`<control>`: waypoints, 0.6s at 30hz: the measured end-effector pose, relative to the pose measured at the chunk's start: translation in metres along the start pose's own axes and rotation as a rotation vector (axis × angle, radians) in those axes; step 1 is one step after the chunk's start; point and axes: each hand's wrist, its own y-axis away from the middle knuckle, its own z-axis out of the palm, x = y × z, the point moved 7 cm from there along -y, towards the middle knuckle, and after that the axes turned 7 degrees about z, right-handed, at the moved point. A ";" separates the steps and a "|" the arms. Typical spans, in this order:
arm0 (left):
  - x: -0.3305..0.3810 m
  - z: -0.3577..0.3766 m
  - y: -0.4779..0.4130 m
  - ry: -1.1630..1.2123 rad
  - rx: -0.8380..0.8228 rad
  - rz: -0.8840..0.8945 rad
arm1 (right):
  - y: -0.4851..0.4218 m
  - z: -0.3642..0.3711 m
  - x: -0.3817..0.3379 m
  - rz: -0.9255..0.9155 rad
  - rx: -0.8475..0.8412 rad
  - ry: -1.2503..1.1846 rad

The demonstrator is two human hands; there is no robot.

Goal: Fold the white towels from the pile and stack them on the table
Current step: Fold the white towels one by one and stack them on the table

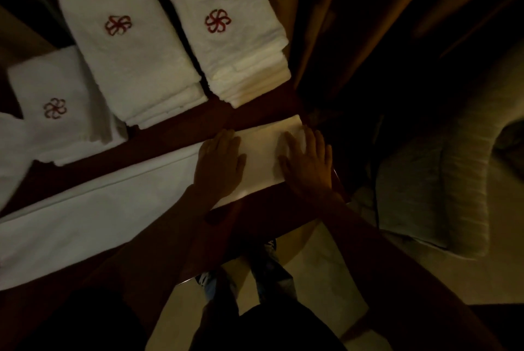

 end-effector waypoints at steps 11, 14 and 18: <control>0.069 0.004 -0.082 0.271 -0.030 0.027 | 0.034 -0.022 0.071 0.464 0.155 -0.235; 0.072 0.007 -0.096 0.258 -0.061 0.002 | 0.035 -0.014 0.071 0.514 0.100 -0.276; 0.070 0.009 -0.103 0.306 -0.086 -0.001 | 0.031 -0.014 0.061 0.557 0.060 -0.476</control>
